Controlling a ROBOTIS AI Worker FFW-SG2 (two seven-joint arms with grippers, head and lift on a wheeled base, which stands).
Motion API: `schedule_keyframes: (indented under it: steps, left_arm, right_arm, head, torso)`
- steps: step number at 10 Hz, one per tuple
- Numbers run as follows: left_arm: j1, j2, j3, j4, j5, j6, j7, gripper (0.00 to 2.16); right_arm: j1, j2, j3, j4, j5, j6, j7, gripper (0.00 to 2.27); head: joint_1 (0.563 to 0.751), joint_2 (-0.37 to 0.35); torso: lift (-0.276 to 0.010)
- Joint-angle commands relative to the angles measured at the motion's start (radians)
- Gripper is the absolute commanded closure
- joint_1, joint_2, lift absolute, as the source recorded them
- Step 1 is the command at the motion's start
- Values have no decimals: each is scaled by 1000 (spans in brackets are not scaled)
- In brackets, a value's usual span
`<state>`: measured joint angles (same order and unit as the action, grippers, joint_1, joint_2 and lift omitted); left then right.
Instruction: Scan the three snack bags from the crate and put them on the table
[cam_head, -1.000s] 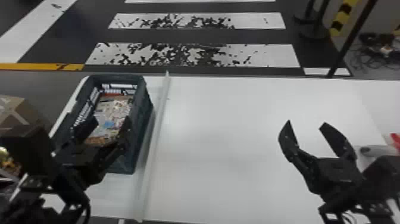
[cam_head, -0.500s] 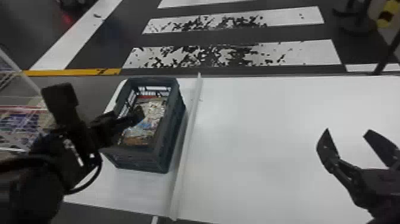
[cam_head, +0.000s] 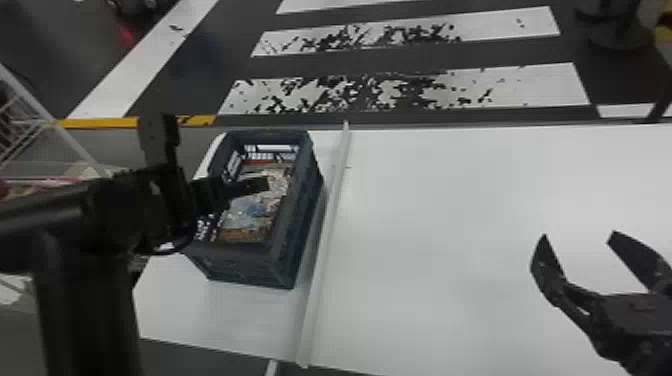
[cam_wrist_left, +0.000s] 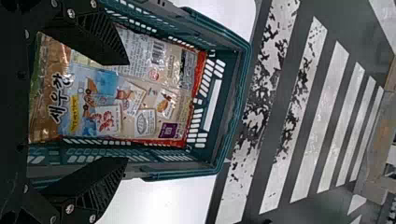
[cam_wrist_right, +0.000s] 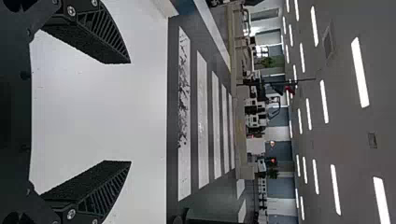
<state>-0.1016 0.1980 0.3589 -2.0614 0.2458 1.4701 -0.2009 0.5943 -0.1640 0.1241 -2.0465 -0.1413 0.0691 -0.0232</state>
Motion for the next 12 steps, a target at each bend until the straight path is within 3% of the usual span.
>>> schedule_keyframes:
  steps: [1, 4, 6, 7, 10, 12]
  left_arm:
    - [-107, 3, -46, 122, -40, 17, -12, 164]
    - [-170, 3, -112, 198, -114, 54, -20, 164]
    - [-161, 28, -120, 224, -137, 75, -23, 164]
    - [-148, 51, -120, 225, -140, 79, -37, 164]
    - [-173, 155, -150, 307, -148, 75, -115, 161]
    - [-207, 161, -184, 345, -152, 75, -124, 161]
  right_arm:
    - [1, -12, 0, 2, -1, 10, -1, 124]
    - [-5, -31, 0, 12, -20, 7, -9, 124]
    - [-24, -34, 0, 22, -31, 10, -15, 124]
    - [-33, -37, 0, 26, -40, 16, -17, 124]
    - [-33, -35, 6, 28, -41, 25, -17, 124]
    - [-25, -34, 6, 19, -35, 22, -21, 124]
  head:
    - [695, 230]
    - [695, 203]
    - [695, 197]
    - [695, 200]
    - [695, 245]
    - [695, 265]
  torso:
    - [-94]
    - [-94]
    - [-94]
    - [-94]
    - [-94]
    - [-94]
